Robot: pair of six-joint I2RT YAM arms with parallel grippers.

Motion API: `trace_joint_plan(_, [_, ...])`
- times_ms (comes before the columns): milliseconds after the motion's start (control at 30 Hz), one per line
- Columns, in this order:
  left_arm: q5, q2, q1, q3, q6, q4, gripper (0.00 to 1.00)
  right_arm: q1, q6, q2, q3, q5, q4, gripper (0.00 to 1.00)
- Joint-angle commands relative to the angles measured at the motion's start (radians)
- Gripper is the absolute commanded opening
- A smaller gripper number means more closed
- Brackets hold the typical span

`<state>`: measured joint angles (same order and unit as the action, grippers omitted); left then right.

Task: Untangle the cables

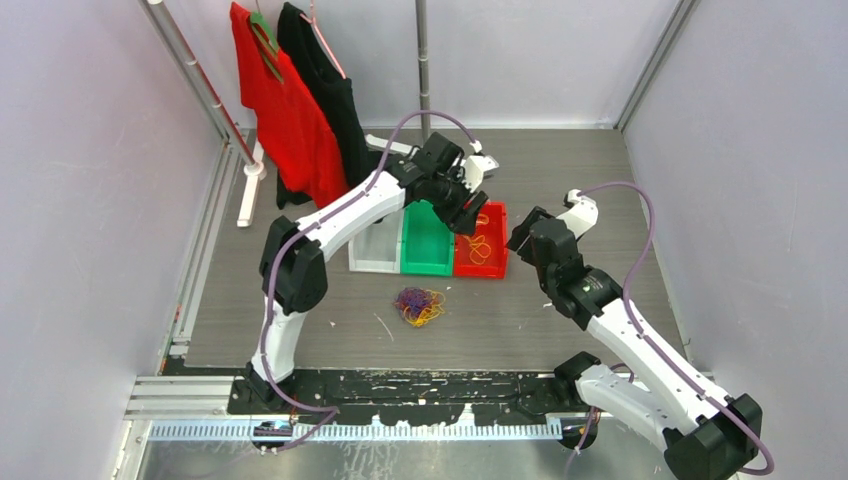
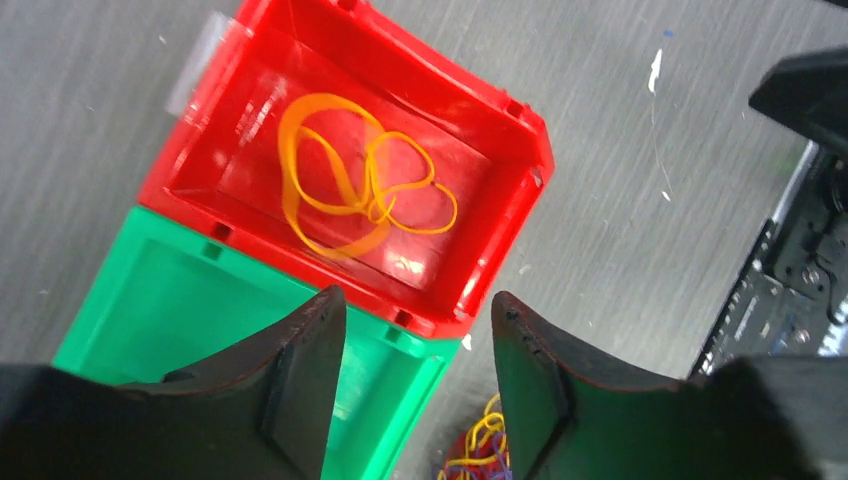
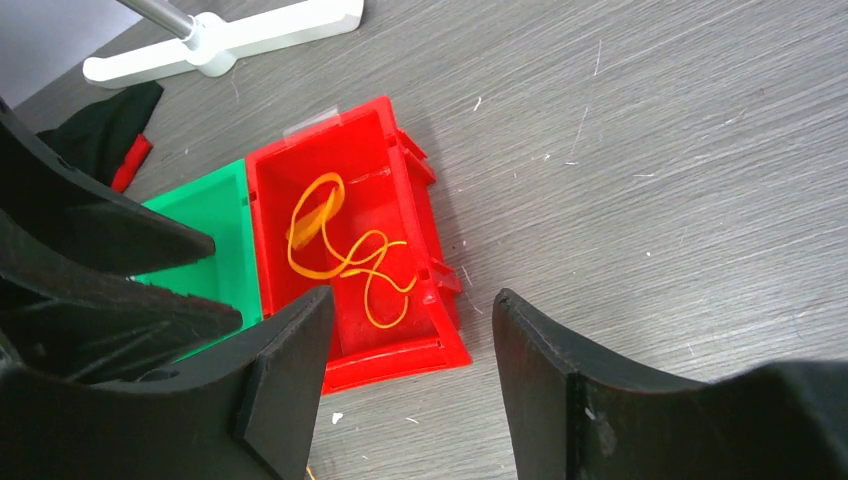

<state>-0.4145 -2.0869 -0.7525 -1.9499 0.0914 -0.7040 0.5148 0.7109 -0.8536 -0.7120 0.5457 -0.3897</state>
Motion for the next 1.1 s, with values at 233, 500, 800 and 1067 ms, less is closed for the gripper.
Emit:
trace_joint_plan(233, [-0.256,0.220,0.108,-0.052,0.103,-0.376,0.62,-0.004,-0.018,-0.041,-0.028,-0.090,0.084,0.60])
trace_joint_plan(500, [-0.200,0.474,0.136,0.451,0.195,-0.326,0.46,0.196,-0.016,-0.140,-0.010,-0.092,0.177,0.53])
trace_joint_plan(800, [-0.172,0.539,0.116,0.737,0.070,-0.102,0.35,0.341,-0.007,-0.206,0.056,-0.055,0.304,0.52])
trace_joint_plan(1067, [-0.214,0.572,0.104,0.874,0.011,0.056,0.44,0.360,0.039,-0.190,0.158,-0.138,0.387,0.50])
